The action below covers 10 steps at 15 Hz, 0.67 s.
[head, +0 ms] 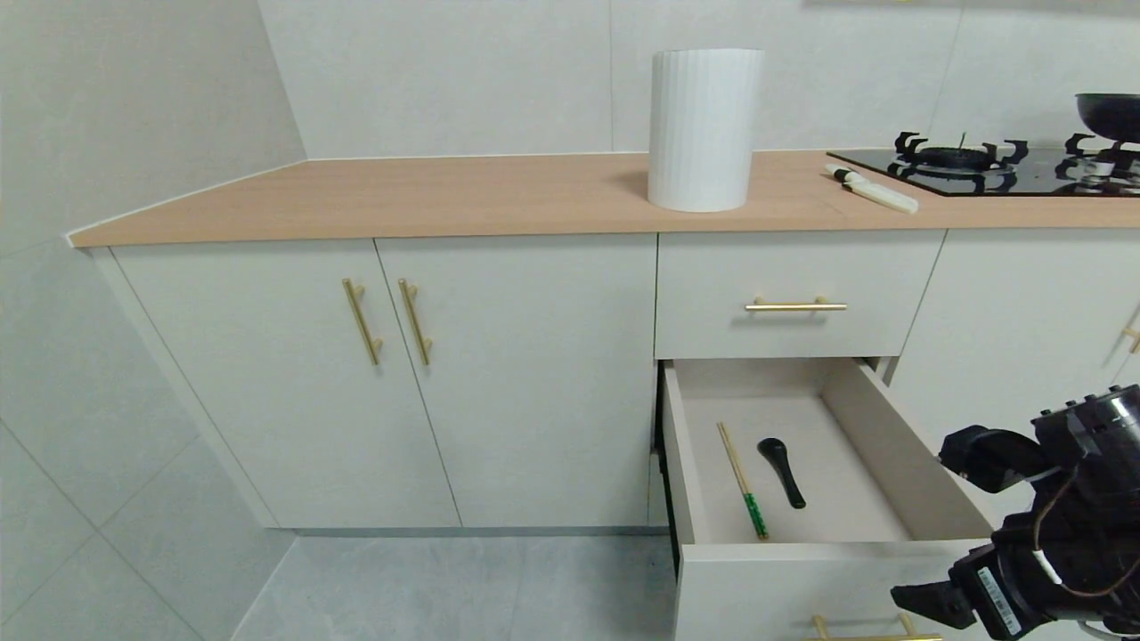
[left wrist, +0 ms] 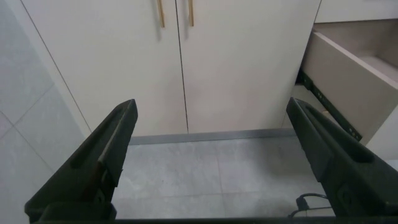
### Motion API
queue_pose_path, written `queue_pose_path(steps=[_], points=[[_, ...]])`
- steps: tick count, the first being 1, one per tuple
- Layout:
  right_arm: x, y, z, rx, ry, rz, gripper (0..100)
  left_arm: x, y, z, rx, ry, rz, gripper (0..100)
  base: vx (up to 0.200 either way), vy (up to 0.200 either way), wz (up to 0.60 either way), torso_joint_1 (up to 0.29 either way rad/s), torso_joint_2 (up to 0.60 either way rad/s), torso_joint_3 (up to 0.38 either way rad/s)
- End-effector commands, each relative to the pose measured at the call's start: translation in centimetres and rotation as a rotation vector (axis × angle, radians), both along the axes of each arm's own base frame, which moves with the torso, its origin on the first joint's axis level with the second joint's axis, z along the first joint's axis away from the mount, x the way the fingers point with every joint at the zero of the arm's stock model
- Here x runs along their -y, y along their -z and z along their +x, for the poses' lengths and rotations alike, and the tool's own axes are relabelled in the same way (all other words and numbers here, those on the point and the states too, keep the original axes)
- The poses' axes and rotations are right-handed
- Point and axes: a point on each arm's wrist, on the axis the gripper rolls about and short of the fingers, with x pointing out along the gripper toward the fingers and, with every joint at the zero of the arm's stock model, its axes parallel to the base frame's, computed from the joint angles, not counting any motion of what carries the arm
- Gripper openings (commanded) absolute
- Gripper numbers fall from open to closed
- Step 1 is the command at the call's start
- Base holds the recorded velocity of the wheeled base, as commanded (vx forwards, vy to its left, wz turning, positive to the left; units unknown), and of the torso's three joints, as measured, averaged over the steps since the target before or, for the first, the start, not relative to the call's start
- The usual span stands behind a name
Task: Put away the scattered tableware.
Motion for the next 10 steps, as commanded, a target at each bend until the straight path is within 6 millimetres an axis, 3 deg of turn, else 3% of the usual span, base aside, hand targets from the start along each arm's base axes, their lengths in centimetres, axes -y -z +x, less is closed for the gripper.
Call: queue_pose_path(steps=[1, 5, 10], points=[[-0.9, 1.3, 0.0, -0.059, -0.043, -0.024, 100, 0.0, 0.0, 0.0, 0.000, 0.000, 0.000, 100, 0.000, 0.000, 0.00, 0.000, 0.00, 0.000], [-2.3, 3.2, 1.2, -0.143, -0.066, -0.049, 100, 0.0, 0.0, 0.0, -0.001, 0.000, 0.000, 100, 0.000, 0.000, 0.00, 0.000, 0.00, 0.000], [-4.2, 4.5, 3.1, -0.195, 0.092, -0.026, 100, 0.0, 0.0, 0.0, 0.000, 0.000, 0.000, 100, 0.000, 0.000, 0.00, 0.000, 0.00, 0.000]])
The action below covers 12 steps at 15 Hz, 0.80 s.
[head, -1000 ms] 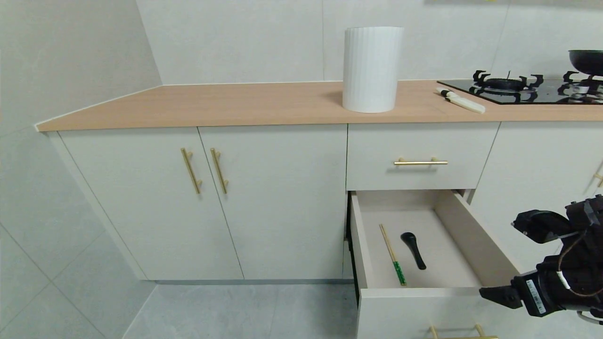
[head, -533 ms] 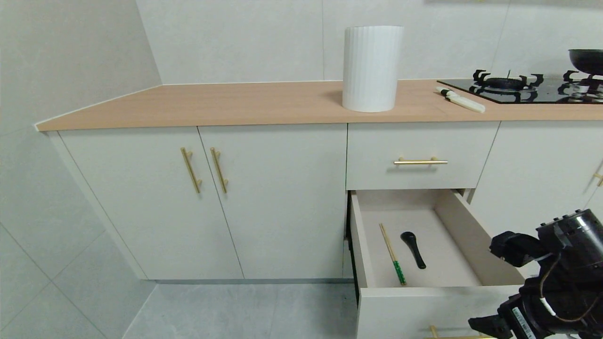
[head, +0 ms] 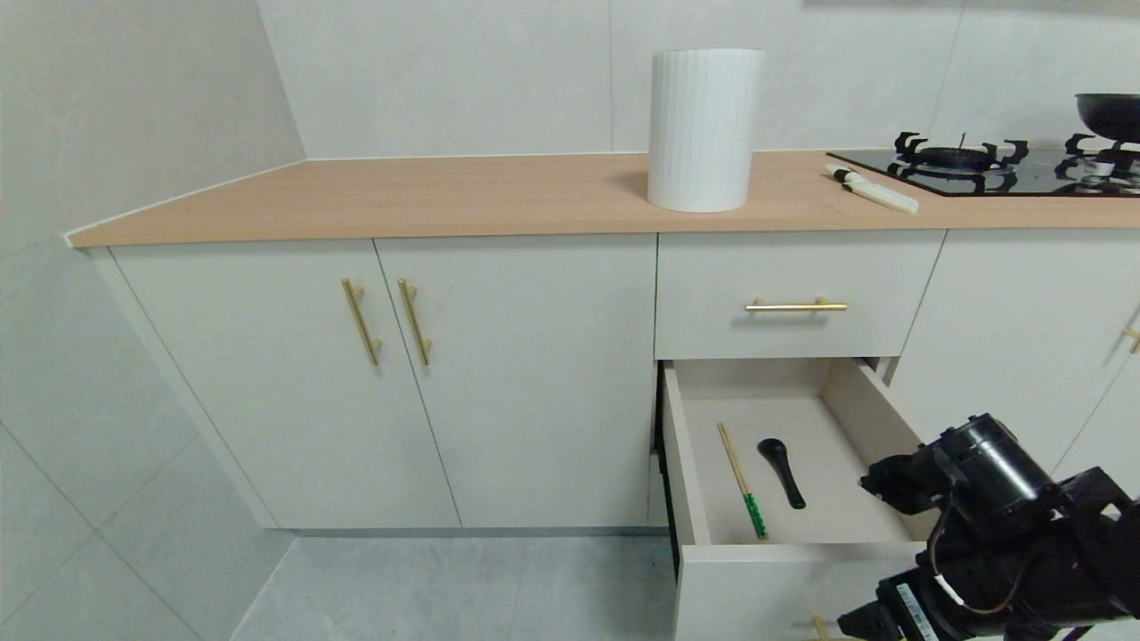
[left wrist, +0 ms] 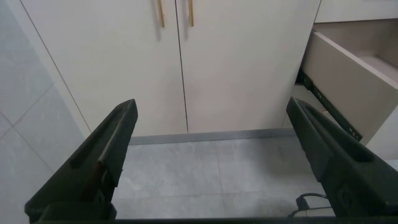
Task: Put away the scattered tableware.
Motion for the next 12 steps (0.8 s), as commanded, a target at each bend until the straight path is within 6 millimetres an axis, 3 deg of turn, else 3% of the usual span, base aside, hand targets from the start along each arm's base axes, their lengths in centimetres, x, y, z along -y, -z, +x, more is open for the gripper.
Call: queue_pose_path(steps=[1, 3, 12], points=[[-0.7, 1.2, 1.4, -0.028, 0.063, -0.043, 100, 0.0, 0.0, 0.0, -0.001, 0.000, 0.000, 100, 0.000, 0.000, 0.00, 0.000, 0.00, 0.000], [-1.0, 1.9, 2.4, -0.016, 0.155, -0.087, 100, 0.0, 0.0, 0.0, -0.001, 0.000, 0.000, 100, 0.000, 0.000, 0.00, 0.000, 0.00, 0.000], [-1.6, 1.5, 4.1, 0.024, 0.227, -0.062, 100, 0.0, 0.0, 0.0, -0.001, 0.000, 0.000, 100, 0.000, 0.000, 0.00, 0.000, 0.00, 0.000]])
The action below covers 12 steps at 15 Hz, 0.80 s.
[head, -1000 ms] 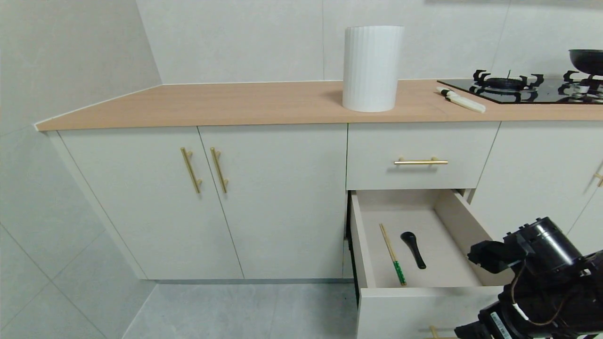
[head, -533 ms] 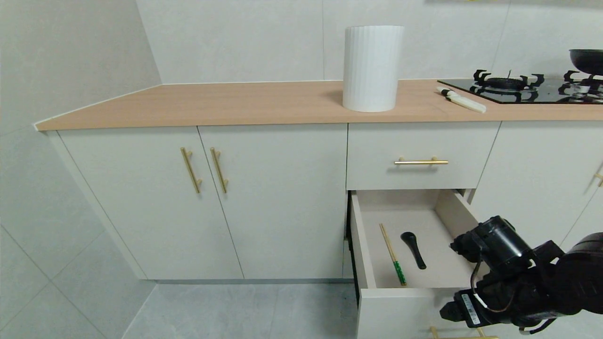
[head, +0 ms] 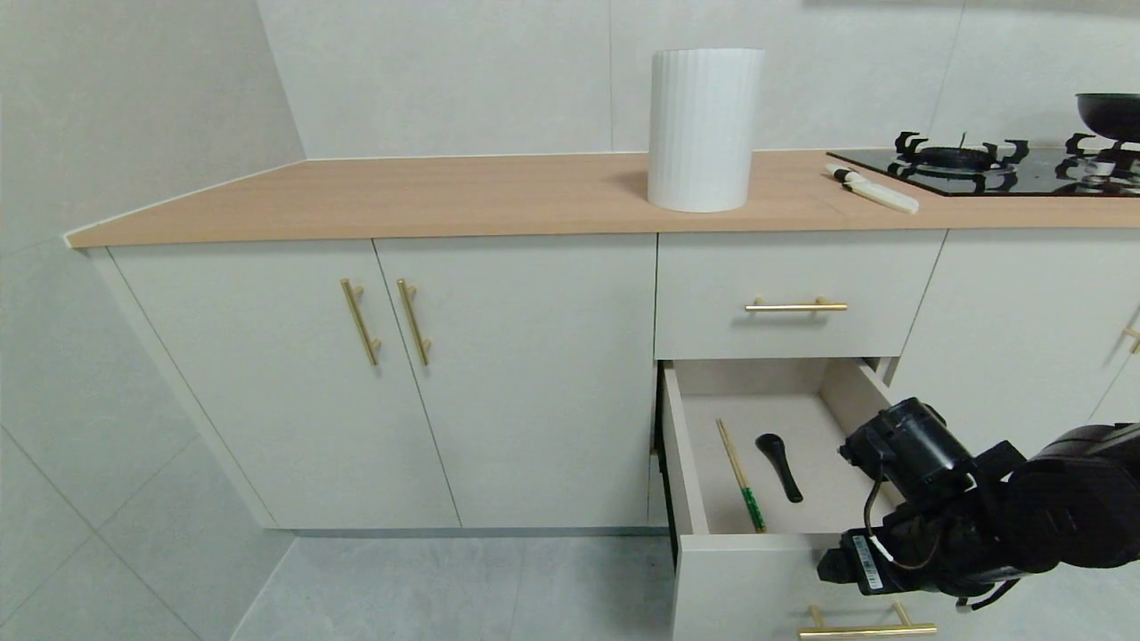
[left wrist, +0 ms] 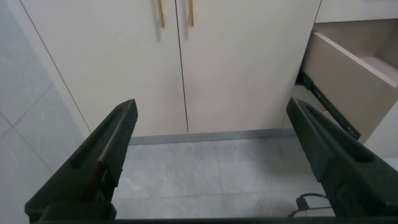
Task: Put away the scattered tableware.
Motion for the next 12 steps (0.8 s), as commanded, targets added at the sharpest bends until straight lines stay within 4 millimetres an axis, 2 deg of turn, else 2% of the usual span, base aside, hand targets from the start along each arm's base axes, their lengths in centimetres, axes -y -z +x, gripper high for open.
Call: queue_pose_path(steps=[1, 12], points=[[-0.2, 0.1, 0.6, 0.003, 0.003, 0.001, 100, 0.0, 0.0, 0.0, 0.000, 0.000, 0.000, 100, 0.000, 0.000, 0.00, 0.000, 0.00, 0.000], [-0.6, 0.4, 4.2, 0.080, 0.040, 0.035, 100, 0.0, 0.0, 0.0, -0.001, 0.000, 0.000, 100, 0.000, 0.000, 0.00, 0.000, 0.00, 0.000]])
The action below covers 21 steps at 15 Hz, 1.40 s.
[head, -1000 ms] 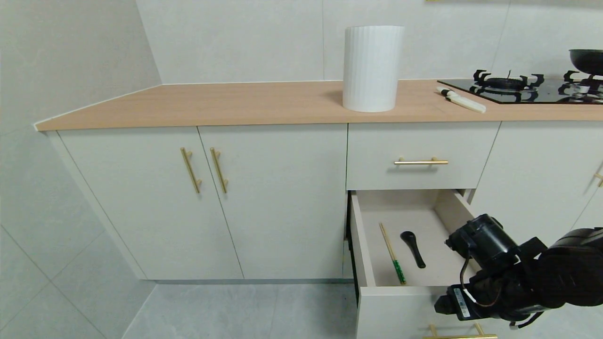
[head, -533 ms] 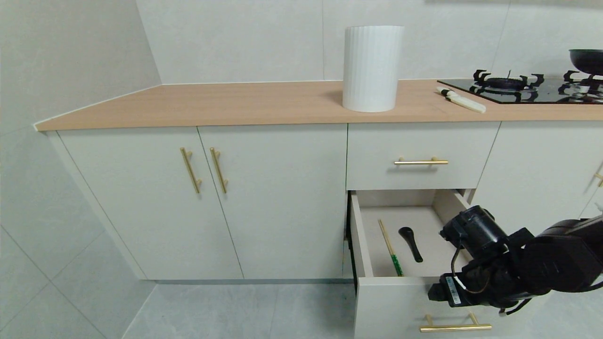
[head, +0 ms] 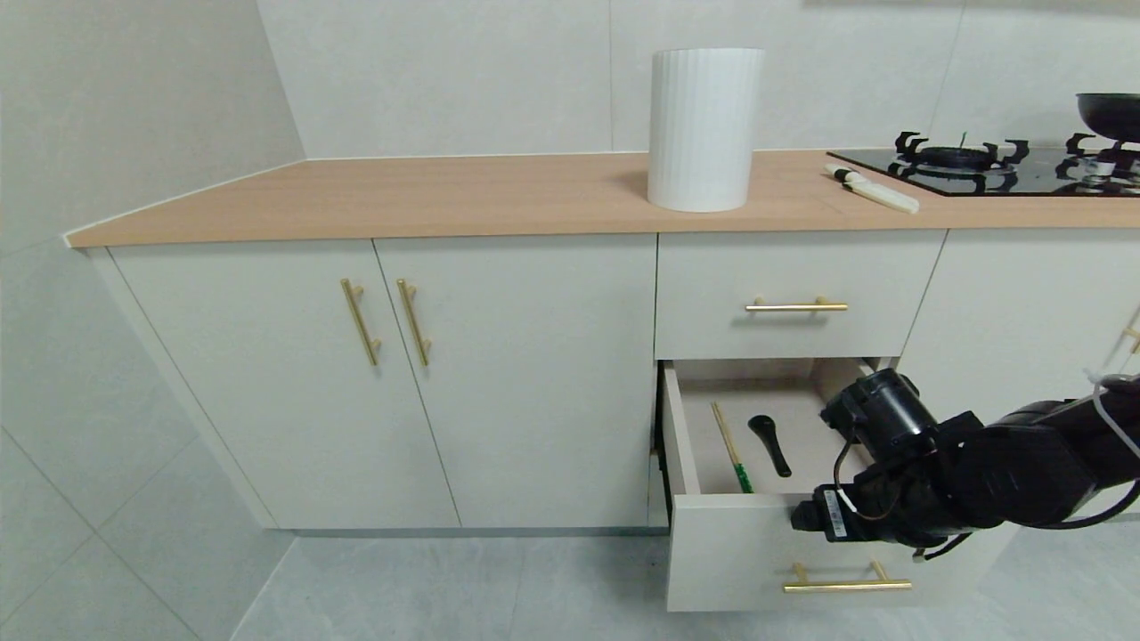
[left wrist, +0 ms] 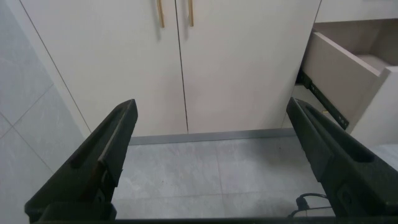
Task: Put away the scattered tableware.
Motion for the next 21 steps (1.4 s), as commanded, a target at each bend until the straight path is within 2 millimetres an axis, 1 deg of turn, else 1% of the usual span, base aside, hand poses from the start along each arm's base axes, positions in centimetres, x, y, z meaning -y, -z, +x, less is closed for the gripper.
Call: queue_pose_path(steps=[1, 3, 6, 8, 12, 13, 15, 17, 18, 19, 21], points=[[-0.2, 0.5, 0.7, -0.001, 0.003, -0.001, 100, 0.0, 0.0, 0.0, -0.002, 0.000, 0.000, 100, 0.000, 0.000, 0.00, 0.000, 0.00, 0.000], [-0.5, 0.7, 1.5, 0.011, 0.006, 0.003, 100, 0.0, 0.0, 0.0, 0.000, 0.000, 0.000, 100, 0.000, 0.000, 0.00, 0.000, 0.00, 0.000], [-0.4, 1.0, 2.6, 0.028, 0.039, -0.029, 100, 0.0, 0.0, 0.0, -0.002, 0.000, 0.000, 100, 0.000, 0.000, 0.00, 0.000, 0.00, 0.000], [-0.9, 1.6, 3.8, 0.041, 0.037, -0.033, 100, 0.0, 0.0, 0.0, -0.002, 0.000, 0.000, 100, 0.000, 0.000, 0.00, 0.000, 0.00, 0.000], [-0.9, 2.0, 5.5, 0.107, 0.027, -0.026, 100, 0.0, 0.0, 0.0, -0.002, 0.000, 0.000, 100, 0.000, 0.000, 0.00, 0.000, 0.00, 0.000], [-0.9, 2.1, 6.6, 0.125, 0.035, -0.022, 100, 0.0, 0.0, 0.0, -0.002, 0.000, 0.000, 100, 0.000, 0.000, 0.00, 0.000, 0.00, 0.000], [-0.8, 2.8, 7.9, 0.136, 0.044, -0.021, 100, 0.0, 0.0, 0.0, -0.002, 0.000, 0.000, 100, 0.000, 0.000, 0.00, 0.000, 0.00, 0.000], [-0.5, 3.4, 9.7, 0.202, 0.032, -0.028, 100, 0.0, 0.0, 0.0, -0.002, 0.002, 0.000, 100, 0.000, 0.000, 0.00, 0.000, 0.00, 0.000], [-0.6, 3.7, 10.2, 0.232, 0.034, -0.019, 100, 0.0, 0.0, 0.0, -0.002, 0.000, 0.000, 100, 0.000, 0.000, 0.00, 0.000, 0.00, 0.000], [-0.6, 3.7, 10.2, 0.232, 0.034, -0.019, 100, 0.0, 0.0, 0.0, -0.002, 0.000, 0.000, 100, 0.000, 0.000, 0.00, 0.000, 0.00, 0.000], [-0.5, 4.6, 11.2, 0.290, 0.046, 0.000, 100, 0.0, 0.0, 0.0, -0.002, 0.000, 0.000, 100, 0.000, 0.000, 0.00, 0.000, 0.00, 0.000]])
